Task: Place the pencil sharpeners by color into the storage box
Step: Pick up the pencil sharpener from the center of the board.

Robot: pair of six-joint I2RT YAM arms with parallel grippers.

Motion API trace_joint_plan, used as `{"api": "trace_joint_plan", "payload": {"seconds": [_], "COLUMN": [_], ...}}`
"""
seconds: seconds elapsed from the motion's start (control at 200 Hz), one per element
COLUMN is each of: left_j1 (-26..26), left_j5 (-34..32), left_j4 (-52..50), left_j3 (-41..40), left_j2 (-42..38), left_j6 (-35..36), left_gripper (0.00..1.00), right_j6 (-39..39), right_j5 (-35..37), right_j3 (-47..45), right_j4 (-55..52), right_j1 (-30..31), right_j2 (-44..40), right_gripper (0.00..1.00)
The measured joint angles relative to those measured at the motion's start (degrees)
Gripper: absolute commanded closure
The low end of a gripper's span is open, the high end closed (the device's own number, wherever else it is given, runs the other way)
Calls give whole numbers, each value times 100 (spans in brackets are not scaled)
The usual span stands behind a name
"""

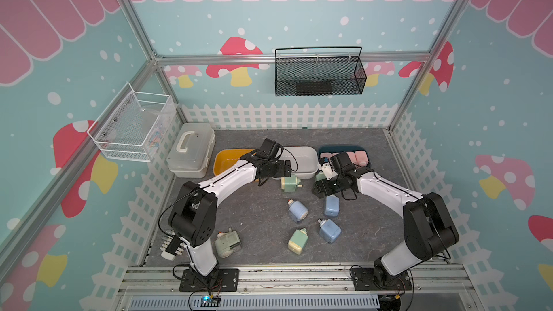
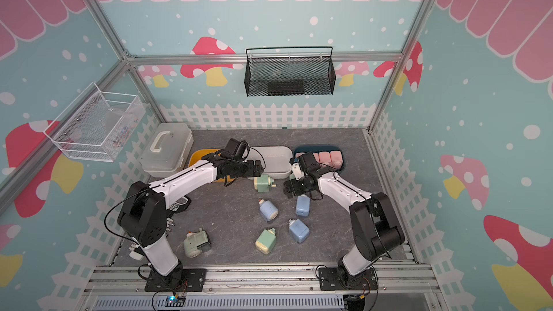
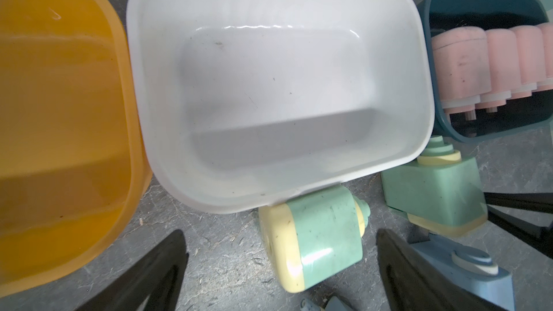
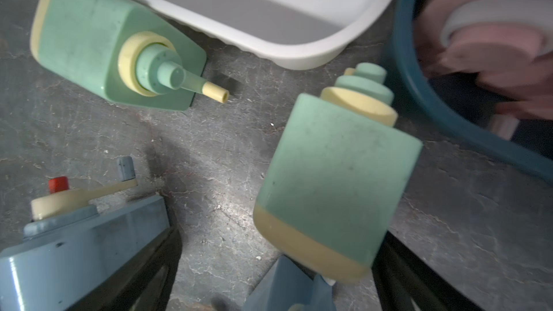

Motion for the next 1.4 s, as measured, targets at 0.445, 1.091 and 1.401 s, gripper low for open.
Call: {"api": "trace_joint_plan", "payload": {"seconds": [0.445, 1.091, 1.401], "left_j1": [2, 2, 2], "left_j5": [2, -42, -149], "left_j4": [48, 92, 136], "left_j3": [-11, -254, -393], "left_j2": [0, -238, -485], "left_j6": [-2, 4, 2], "left_gripper": [1, 1, 1], "right_j6": [254, -4802, -9001], "right_j5": [-1104, -756, -765], "right_j3": [13, 802, 3554], "right_j4": [-17, -796, -2581], "right_j1": [98, 107, 90], "right_j2": [-103, -304, 1370], "right_gripper": [2, 1, 1]}}
